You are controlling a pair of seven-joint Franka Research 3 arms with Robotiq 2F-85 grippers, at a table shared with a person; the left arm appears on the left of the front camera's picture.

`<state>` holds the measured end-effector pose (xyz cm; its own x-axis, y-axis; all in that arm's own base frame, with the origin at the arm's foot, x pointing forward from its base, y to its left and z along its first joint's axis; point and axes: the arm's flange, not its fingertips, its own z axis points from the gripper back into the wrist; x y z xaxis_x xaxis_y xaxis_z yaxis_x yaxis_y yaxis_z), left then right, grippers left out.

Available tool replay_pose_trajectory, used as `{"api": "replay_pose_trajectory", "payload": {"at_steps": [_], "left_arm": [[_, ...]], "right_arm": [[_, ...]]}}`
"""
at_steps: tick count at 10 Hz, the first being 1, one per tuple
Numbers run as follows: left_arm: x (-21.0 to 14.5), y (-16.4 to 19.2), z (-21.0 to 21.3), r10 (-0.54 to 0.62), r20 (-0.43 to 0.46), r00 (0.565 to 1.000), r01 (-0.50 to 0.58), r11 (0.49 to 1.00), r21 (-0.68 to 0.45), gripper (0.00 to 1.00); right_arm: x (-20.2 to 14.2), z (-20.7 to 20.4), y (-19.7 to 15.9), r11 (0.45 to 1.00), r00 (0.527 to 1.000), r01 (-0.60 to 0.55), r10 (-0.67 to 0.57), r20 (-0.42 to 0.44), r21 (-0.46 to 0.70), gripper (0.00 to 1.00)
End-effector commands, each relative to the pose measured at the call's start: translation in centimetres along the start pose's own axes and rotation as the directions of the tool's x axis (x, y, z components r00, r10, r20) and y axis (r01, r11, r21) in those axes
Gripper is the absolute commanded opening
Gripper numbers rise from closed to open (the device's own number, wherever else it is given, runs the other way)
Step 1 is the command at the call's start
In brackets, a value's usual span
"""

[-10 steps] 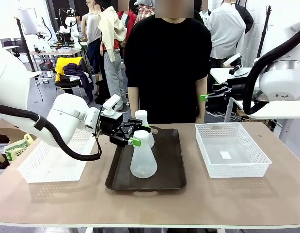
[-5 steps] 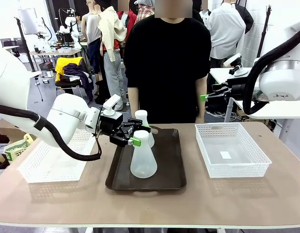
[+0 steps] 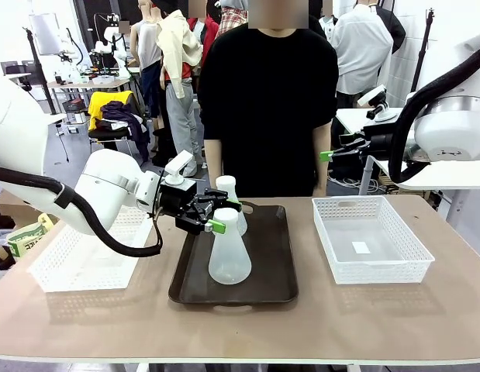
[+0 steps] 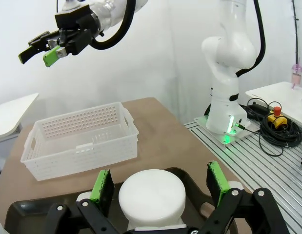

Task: Prepare the laboratory tools.
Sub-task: Place the picked Big flask upright in the Handle tray as directed by the person.

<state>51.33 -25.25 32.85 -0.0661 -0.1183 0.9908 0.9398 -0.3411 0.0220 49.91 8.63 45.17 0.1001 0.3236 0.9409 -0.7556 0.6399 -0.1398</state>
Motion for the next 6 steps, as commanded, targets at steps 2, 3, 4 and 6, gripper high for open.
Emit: {"api": "replay_pose_trajectory", "payload": {"at_steps": [2,3,4,6], "left_arm": [[0.09,0.01,-0.07,-0.003,-0.005,1.0,0.003,1.0,-0.001,1.0],[0.09,0.01,-0.07,-0.003,-0.005,1.0,0.003,1.0,-0.001,1.0],[0.09,0.01,-0.07,-0.003,-0.005,1.0,0.003,1.0,-0.001,1.0],[0.09,0.01,-0.07,-0.003,-0.005,1.0,0.003,1.0,-0.001,1.0]], "right_arm": [[0.06,0.07,0.04,1.0,1.0,0.01,-0.01,-0.014,-0.002,1.0],[0.06,0.07,0.04,1.0,1.0,0.01,-0.01,-0.014,-0.002,1.0],[0.06,0.07,0.04,1.0,1.0,0.01,-0.01,-0.014,-0.002,1.0],[0.06,0.07,0.04,1.0,1.0,0.01,-0.01,-0.014,-0.002,1.0]]}}
